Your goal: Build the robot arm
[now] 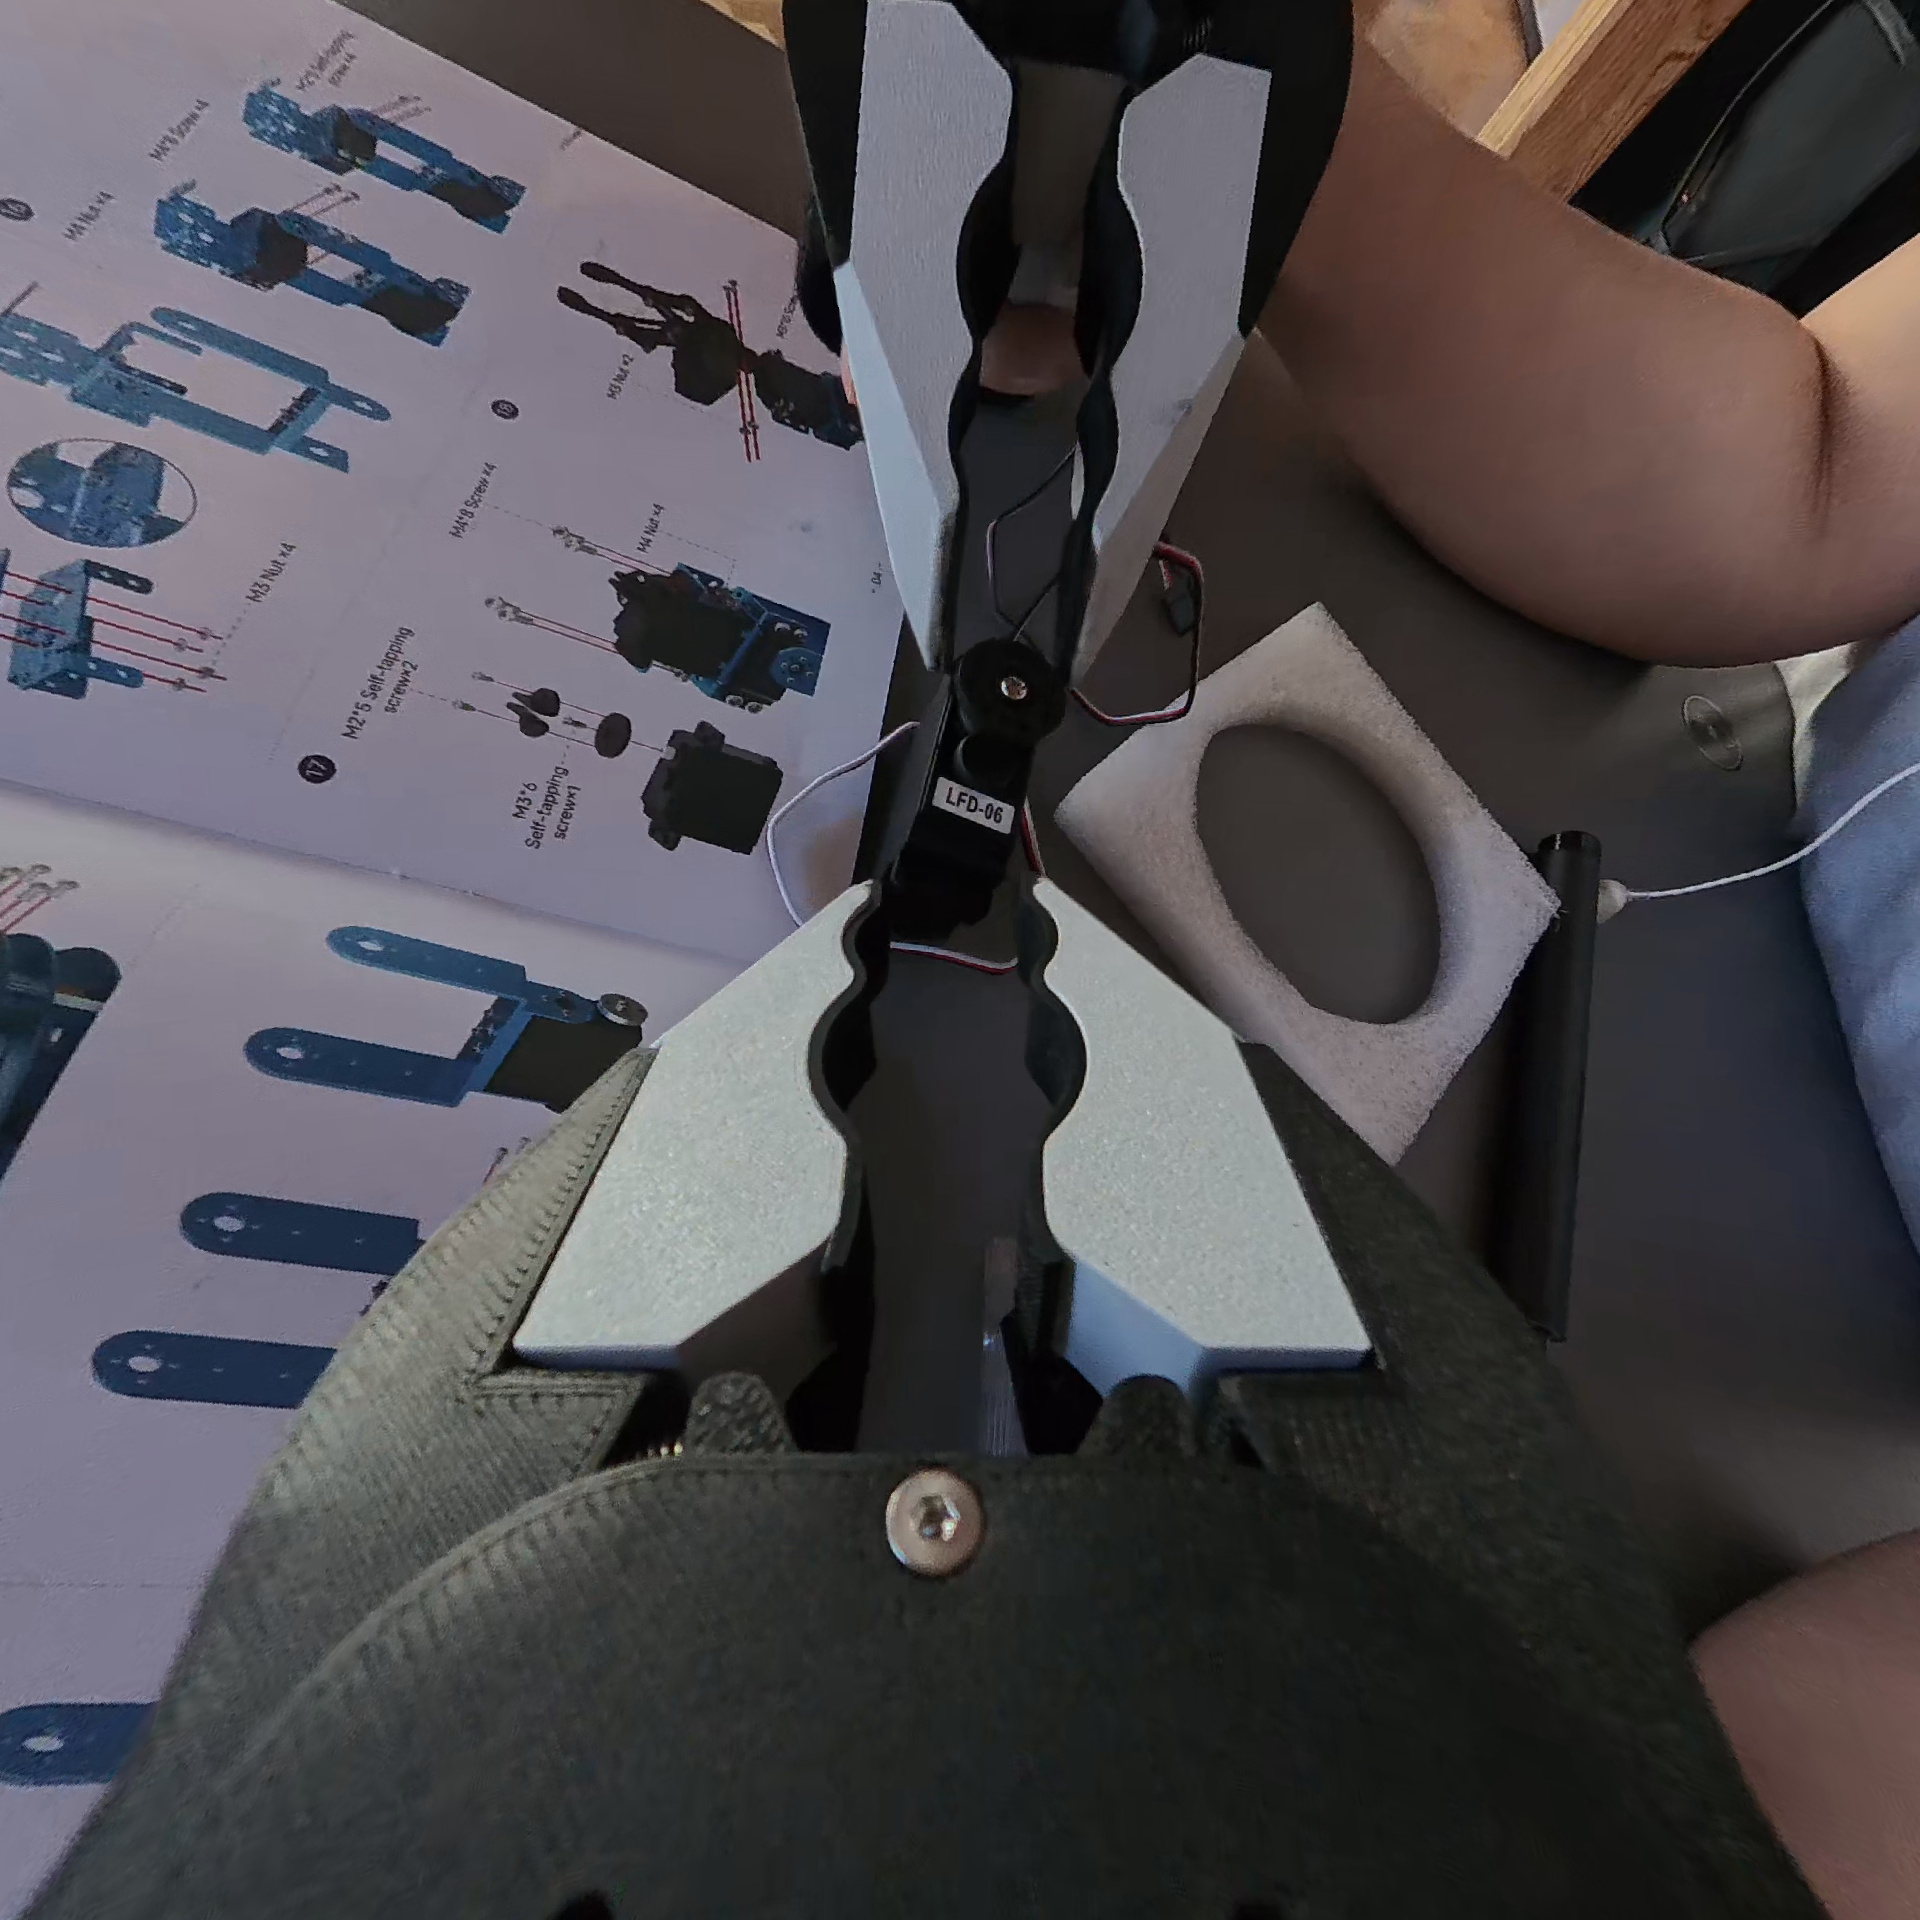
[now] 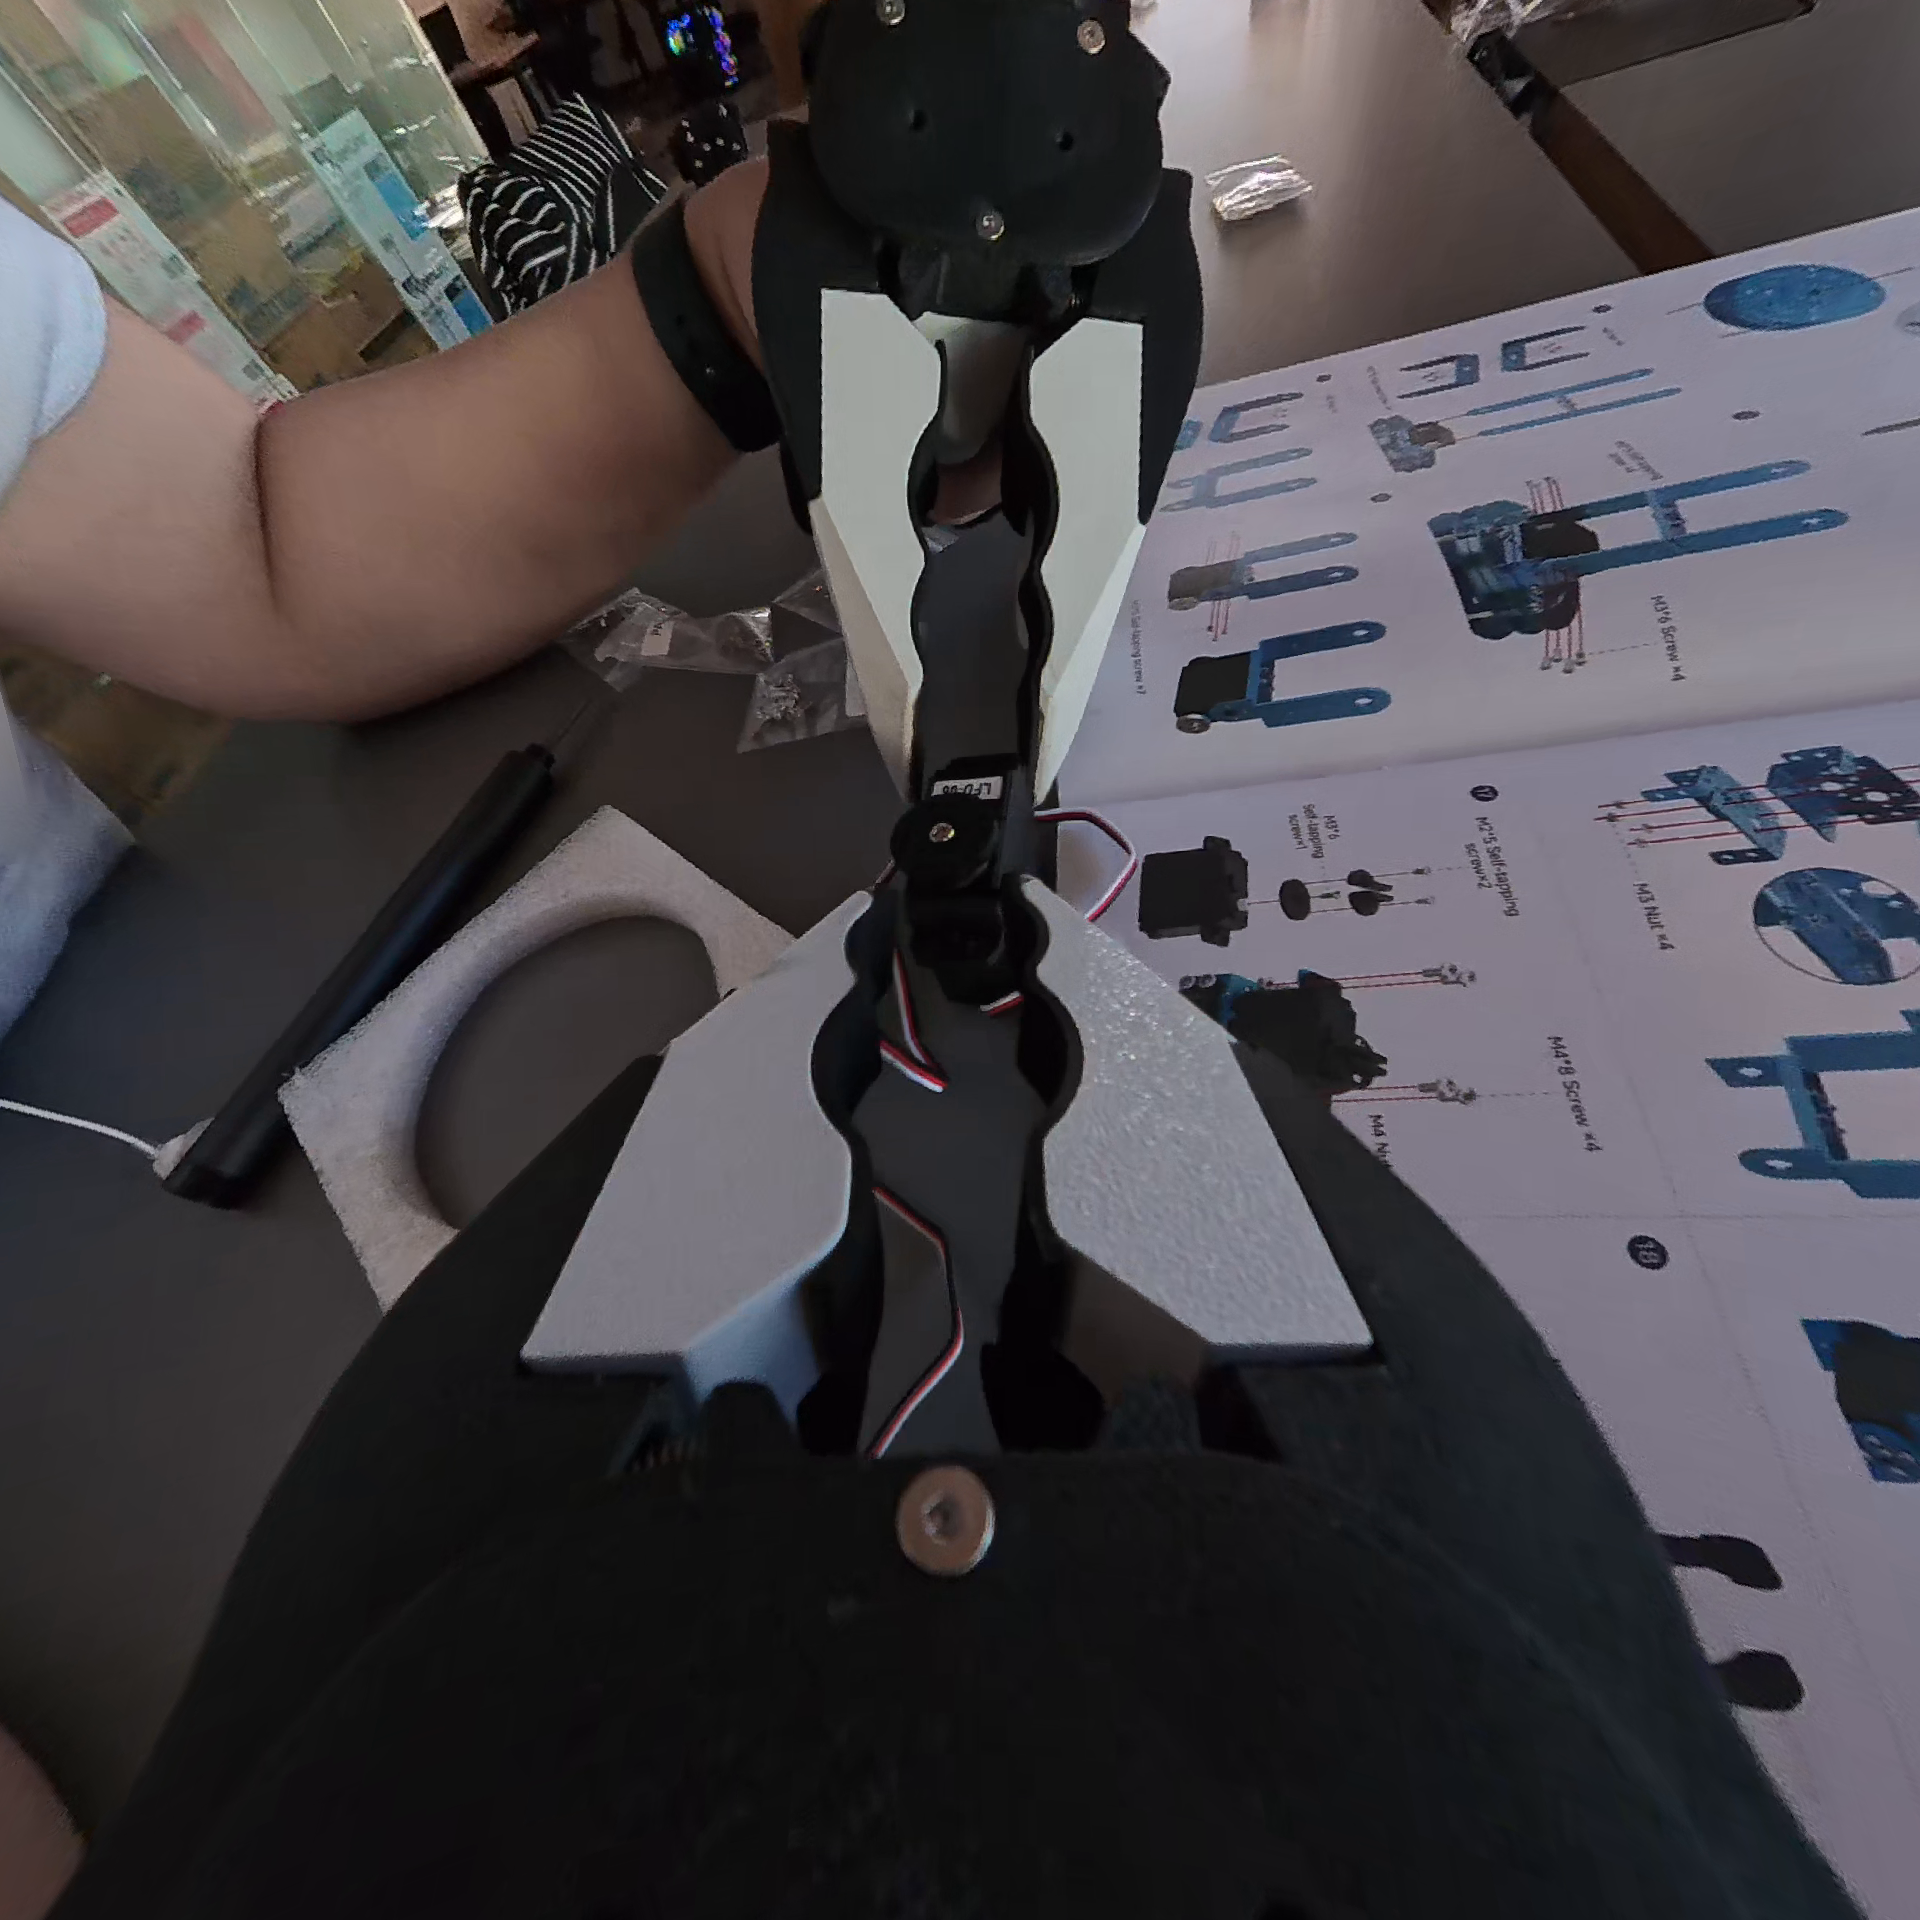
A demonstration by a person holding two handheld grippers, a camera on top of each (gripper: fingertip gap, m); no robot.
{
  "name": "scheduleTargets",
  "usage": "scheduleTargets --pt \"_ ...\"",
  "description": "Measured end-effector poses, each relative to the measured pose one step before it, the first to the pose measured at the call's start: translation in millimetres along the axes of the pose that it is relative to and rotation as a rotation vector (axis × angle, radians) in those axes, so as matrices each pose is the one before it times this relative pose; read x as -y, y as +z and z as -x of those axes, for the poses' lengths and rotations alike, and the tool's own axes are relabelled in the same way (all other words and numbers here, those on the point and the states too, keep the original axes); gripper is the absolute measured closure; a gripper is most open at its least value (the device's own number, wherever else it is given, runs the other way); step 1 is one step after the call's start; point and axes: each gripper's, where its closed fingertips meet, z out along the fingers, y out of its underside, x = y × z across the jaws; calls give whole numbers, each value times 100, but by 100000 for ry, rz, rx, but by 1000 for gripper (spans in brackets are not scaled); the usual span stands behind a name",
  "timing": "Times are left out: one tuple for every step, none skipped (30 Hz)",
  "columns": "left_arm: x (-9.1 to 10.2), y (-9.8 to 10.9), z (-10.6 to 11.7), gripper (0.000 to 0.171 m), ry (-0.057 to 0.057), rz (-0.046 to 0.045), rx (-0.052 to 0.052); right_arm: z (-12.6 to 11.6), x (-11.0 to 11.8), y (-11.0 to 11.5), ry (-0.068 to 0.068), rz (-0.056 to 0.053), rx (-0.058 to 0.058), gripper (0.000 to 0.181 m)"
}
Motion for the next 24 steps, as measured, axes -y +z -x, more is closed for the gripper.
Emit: scheduleTargets --pt "4 7 -119 148 36 -77 -546 39 -71 57 764 519 550 161" --pt "-53 29 -103 148 8 365 -479 -29 -94 68 575 660 120 161" --pt "-72 45 -115 149 -76 546 -478 23 -64 67 293 561 270 162" --pt "-67 45 -97 150 -72 567 -443 71 -56 46 224 361 558 162" --pt "-38 26 -78 150 49 415 -239 62 -9 14 255 2 479 162" --pt "-5 7 4 150 96 134 159 -4 3 -17 368 -174 108 162" --pt "15 -34 8 150 -101 -104 209 -31 61 -48 426 -545 93 162" --pt "5 -73 2 150 -378 -25 116 46 104 -93 502 -948 503 162" --pt "-23 -123 8 149 -463 32 151 25 152 -164 620 -1455 490 161" --pt "-27 -161 -7 149 -355 -38 260 -68 266 -246 726 -2328 13 160" --pt "-7 -218 -6 149 -176 -167 381 -121 350 -341 918 -3056 -141 160" --pt "25 -248 -12 149 -93 -342 469 -182 394 -394 1074 -3301 -327 159" --pt "55 -306 55 149 -132 -487 835 -382 400 -453 1228 -3331 -1387 158" --pt "93 -372 56 148 -294 -727 915 -524 513 -505 1118 -3942 -2140 158" --pt "189 -457 107 148 -459 -1304 1101 -546 664 -517 1014 -4645 -2318 158" --pt "418 -547 108 149 -420 -2473 1243 -534 799 -518 846 -5057 -2446 157" --pt "682 -596 155 149 -99 -3745 1659 -742 856 -523 1009 -5115 -3897 156" --pt "976 -634 193 150 209 -4990 2097 -1162 815 -578 1221 -4635 -6381 157" --pt "1190 -653 324 151 220 -5765 3016 -1323 721 -601 899 -4393 -7251 156" --pt "1328 -676 476 151 167 -6129 4103 -1246 702 -625 527 -4436 -7025 156" --pt "1412 -691 623 152 -189 -6604 5039 -1148 739 -636 36 -4573 -6659 157" --pt "1416 -715 739 153 -824 -6593 5662 -1050 722 -610 -174 -4169 -6324 156" --pt "1354 -698 840 155 -1585 -6121 6134 -902 850 -590 -238 -4891 -5624 156" --pt "1301 -660 770 156 -2184 -5588 5727 -595 1040 -551 -375 -6240 -3915 156"
